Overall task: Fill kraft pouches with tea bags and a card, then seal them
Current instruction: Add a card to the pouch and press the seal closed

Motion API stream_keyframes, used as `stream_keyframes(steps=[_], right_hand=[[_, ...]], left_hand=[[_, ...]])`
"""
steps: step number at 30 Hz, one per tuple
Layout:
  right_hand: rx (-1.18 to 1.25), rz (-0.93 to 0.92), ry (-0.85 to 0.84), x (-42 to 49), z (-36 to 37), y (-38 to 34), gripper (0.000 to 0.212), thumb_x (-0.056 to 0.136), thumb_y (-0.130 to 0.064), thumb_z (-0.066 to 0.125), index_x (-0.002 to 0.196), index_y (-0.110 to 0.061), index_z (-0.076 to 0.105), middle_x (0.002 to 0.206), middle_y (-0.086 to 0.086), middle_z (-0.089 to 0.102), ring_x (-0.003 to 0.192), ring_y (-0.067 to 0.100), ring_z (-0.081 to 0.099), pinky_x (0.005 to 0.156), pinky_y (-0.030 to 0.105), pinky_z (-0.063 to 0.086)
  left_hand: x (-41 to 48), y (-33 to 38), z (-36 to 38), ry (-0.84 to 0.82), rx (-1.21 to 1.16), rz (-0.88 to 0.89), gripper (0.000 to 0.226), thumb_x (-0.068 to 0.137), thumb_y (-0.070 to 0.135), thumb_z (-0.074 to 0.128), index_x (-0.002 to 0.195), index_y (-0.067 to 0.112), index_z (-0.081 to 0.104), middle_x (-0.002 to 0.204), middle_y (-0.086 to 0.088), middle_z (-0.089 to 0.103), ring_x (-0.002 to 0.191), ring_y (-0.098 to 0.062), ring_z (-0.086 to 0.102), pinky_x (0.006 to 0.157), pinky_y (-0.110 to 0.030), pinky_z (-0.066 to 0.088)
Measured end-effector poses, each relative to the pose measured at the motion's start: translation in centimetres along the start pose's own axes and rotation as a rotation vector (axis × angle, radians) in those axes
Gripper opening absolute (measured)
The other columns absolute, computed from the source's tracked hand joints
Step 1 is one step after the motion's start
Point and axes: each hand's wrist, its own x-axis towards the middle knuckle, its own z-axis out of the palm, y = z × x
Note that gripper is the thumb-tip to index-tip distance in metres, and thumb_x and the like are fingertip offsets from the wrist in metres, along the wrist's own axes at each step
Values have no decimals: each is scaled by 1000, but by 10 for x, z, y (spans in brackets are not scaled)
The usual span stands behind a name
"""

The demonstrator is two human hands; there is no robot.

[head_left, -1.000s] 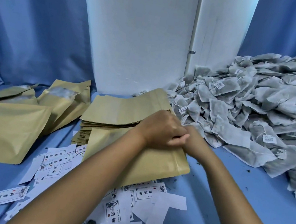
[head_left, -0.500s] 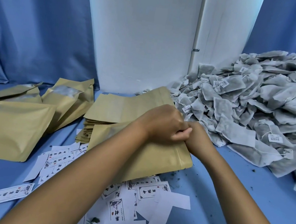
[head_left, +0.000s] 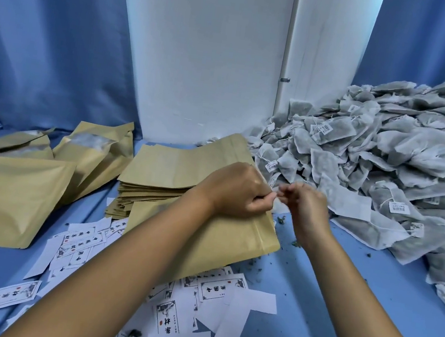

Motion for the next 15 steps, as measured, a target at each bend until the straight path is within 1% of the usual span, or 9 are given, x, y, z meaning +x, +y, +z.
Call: stream_keyframes(steps=[1, 2, 3, 4, 6, 9, 12, 13, 15], right_hand=[[-70, 6, 18, 0, -3, -1, 20, 90, -4, 48, 74, -8, 59, 76, 8, 64, 70, 21, 59, 61, 23, 48], [-136, 65, -65, -2, -6, -6, 18, 93, -20, 52, 81, -10, 61, 83, 8, 64, 74, 20, 60, 63, 25, 47], [-165, 172, -210, -2, -5, -10, 25, 94, -32, 52, 86, -11, 63, 86, 7, 65, 75, 18, 61, 63, 27, 48], [-179, 270, -345, -5, -3, -14, 30, 94, -37, 51, 89, -11, 64, 84, 7, 66, 75, 18, 64, 65, 28, 50], [-233, 314, -487, -9, 3, -23, 25, 97, -23, 49, 86, -7, 64, 70, 4, 65, 65, 14, 64, 59, 24, 53], [-267, 249, -389, -12, 16, -37, 30, 96, 3, 37, 72, -3, 53, 52, 5, 50, 40, 7, 53, 39, 17, 41], [78, 263, -240, -13, 26, -47, 35, 101, -1, 29, 73, -11, 47, 35, 0, 49, 29, 2, 48, 33, 12, 39], [188, 270, -188, -10, 29, -50, 34, 101, -4, 28, 73, -14, 44, 30, 0, 46, 26, 1, 45, 32, 10, 37], [337, 272, -138, -4, 37, -58, 31, 98, 2, 29, 76, -12, 46, 35, 0, 50, 31, 5, 49, 38, 10, 42]], left_hand=[[1, 1, 0, 1, -6, 0, 44, 87, 22, 38, 48, 3, 48, 44, -16, 44, 41, -29, 38, 44, -34, 37], [3, 2, 0, 1, -11, 11, 43, 87, 21, 39, 49, 3, 50, 44, -16, 45, 41, -30, 40, 44, -34, 38], [5, 4, 0, 2, -14, 31, 43, 86, 20, 40, 49, 4, 51, 45, -17, 47, 41, -31, 43, 44, -34, 38], [7, 6, 0, -5, -6, 60, 42, 86, 20, 40, 50, 4, 53, 46, -16, 49, 43, -31, 46, 45, -34, 39], [13, 11, -1, -69, 52, 116, 45, 88, 22, 37, 53, 3, 57, 50, -15, 55, 49, -32, 51, 48, -37, 40], [19, 16, -7, -151, 164, 120, 51, 91, 29, 30, 66, 3, 66, 62, -14, 62, 59, -32, 56, 57, -42, 42], [28, 22, -21, -18, 210, 158, 30, 86, 24, 45, 70, 9, 65, 83, -10, 62, 67, -26, 55, 53, -37, 43], [32, 22, -24, 26, 229, 142, 24, 85, 25, 49, 76, 11, 66, 96, -10, 61, 76, -23, 55, 59, -35, 43], [30, 17, -28, 88, 270, 27, 28, 87, 34, 47, 99, 18, 67, 124, -11, 53, 103, -23, 51, 83, -37, 40]])
